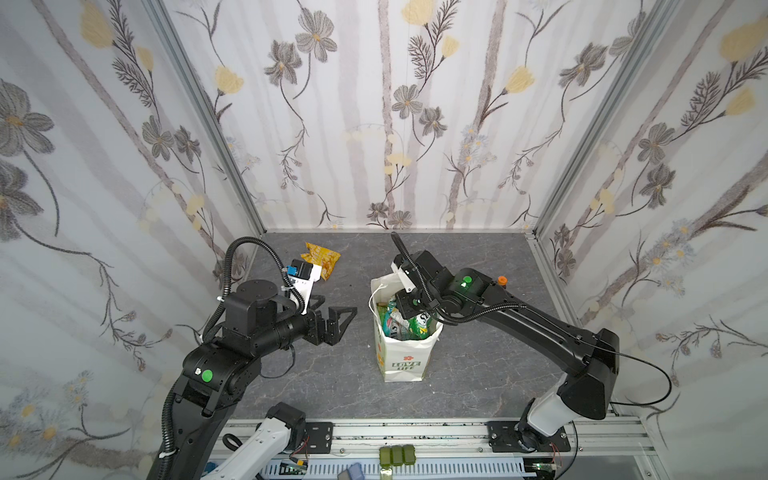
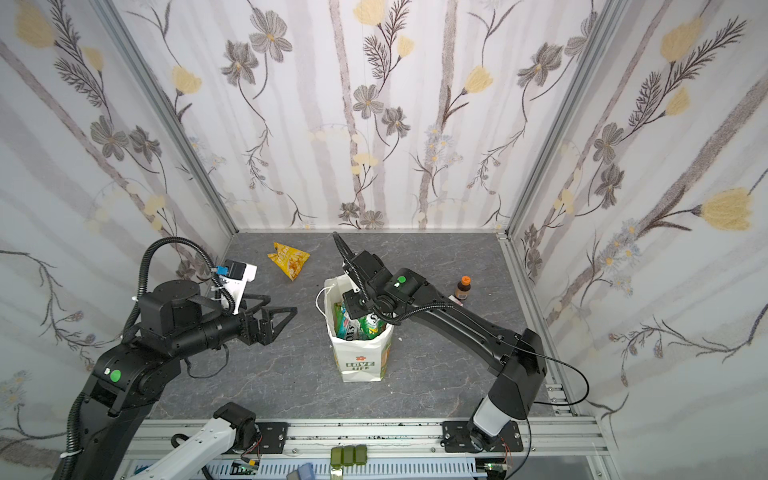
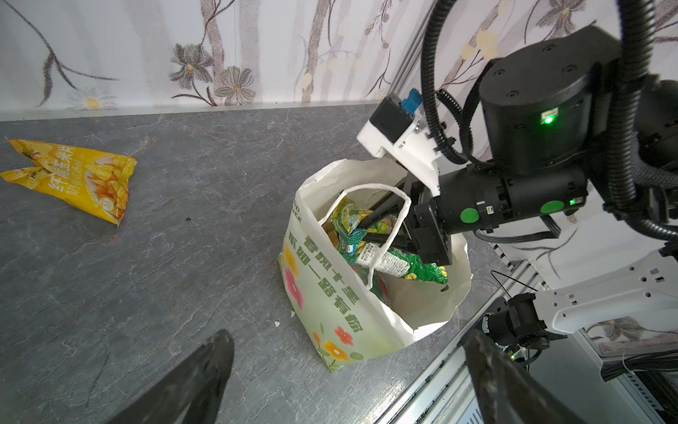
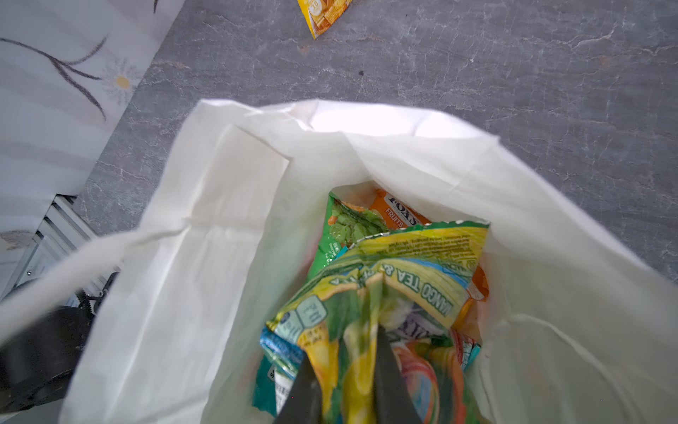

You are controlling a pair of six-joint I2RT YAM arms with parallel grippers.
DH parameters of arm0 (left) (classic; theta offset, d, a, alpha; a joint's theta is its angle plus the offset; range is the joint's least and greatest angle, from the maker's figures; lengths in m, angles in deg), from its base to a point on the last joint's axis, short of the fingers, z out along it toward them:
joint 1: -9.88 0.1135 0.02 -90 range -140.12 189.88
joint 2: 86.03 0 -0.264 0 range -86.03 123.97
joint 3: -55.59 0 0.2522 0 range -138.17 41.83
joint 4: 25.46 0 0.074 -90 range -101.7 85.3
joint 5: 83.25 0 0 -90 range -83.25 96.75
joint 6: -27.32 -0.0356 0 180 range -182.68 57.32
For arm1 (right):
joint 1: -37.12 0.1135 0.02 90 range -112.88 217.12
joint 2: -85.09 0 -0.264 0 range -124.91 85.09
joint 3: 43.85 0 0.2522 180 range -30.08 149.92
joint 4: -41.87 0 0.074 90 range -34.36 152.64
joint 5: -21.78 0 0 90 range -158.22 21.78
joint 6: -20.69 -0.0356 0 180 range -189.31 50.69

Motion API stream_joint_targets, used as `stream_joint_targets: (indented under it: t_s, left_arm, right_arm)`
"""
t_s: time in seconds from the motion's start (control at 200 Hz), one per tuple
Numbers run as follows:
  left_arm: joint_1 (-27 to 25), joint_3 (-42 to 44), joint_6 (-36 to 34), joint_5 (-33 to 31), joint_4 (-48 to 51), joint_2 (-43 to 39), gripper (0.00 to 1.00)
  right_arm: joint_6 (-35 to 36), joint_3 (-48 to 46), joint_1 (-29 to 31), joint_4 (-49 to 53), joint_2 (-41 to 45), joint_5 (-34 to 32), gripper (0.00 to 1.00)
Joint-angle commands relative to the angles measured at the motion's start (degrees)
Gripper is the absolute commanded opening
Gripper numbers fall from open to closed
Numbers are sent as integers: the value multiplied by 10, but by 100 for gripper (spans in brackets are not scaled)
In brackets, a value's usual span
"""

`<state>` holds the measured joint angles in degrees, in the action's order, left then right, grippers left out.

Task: Take the snacks out of the paper bag
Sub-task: 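Reach the right gripper down into the bag toward the green packets, then lift the green Fox's Spring Tea packet out of the bag with the right gripper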

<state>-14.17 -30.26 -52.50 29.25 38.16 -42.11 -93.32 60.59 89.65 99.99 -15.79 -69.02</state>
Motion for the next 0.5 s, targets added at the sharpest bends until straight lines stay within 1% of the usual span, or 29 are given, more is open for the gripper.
stream_joint_targets:
  t_s: [0.0,0.315,0.495]
  left_arm:
    - [0,-2,2,-1,-19,1,100]
    - [0,-3,12,8,-29,1,100]
    - [0,-6,34,19,-48,-2,100]
  right_arm:
    - [-6,14,-2,-9,14,-20,0]
    - [-9,29,-5,-24,55,-40,0]
    - [-11,36,-5,-43,88,-46,0]
